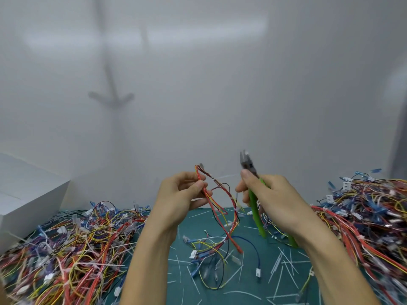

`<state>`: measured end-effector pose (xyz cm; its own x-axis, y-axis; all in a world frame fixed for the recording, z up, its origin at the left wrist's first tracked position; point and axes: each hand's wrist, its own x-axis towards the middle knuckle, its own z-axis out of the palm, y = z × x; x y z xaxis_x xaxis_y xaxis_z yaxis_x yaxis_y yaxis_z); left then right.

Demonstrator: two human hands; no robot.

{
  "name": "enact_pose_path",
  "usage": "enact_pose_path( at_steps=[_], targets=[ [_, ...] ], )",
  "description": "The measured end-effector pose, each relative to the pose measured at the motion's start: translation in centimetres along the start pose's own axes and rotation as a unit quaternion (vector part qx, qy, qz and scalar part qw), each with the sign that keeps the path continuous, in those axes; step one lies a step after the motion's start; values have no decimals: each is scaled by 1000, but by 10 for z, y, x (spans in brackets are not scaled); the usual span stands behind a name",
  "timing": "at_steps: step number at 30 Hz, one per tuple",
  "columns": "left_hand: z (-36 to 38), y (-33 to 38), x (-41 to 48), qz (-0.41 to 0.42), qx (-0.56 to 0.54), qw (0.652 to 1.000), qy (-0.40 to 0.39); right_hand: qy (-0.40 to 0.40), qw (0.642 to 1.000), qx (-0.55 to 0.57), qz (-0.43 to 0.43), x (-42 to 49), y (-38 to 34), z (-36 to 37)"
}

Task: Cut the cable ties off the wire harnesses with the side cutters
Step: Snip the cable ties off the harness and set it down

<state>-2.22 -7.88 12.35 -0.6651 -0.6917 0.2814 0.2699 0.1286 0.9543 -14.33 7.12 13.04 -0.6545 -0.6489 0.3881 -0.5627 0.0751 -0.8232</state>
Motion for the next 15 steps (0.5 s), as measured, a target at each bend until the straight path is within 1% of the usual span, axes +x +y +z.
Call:
enact_pose_path(
  at_steps=[3,5,6,15],
  targets=[
    [2,1,0,1,3,1000,9,-83,986,-145,-19,-3,2,7],
    [4,1,-1,1,5,1000,10,-98,970,-218,-43,-4,5,12],
    [5,1,-1,4,4,1000,10,-99,966,-234,-49,-5,5,14],
    [10,5,-4,23,0,1000,-15,-84,970,-218,-59,-5,5,19]
  ],
)
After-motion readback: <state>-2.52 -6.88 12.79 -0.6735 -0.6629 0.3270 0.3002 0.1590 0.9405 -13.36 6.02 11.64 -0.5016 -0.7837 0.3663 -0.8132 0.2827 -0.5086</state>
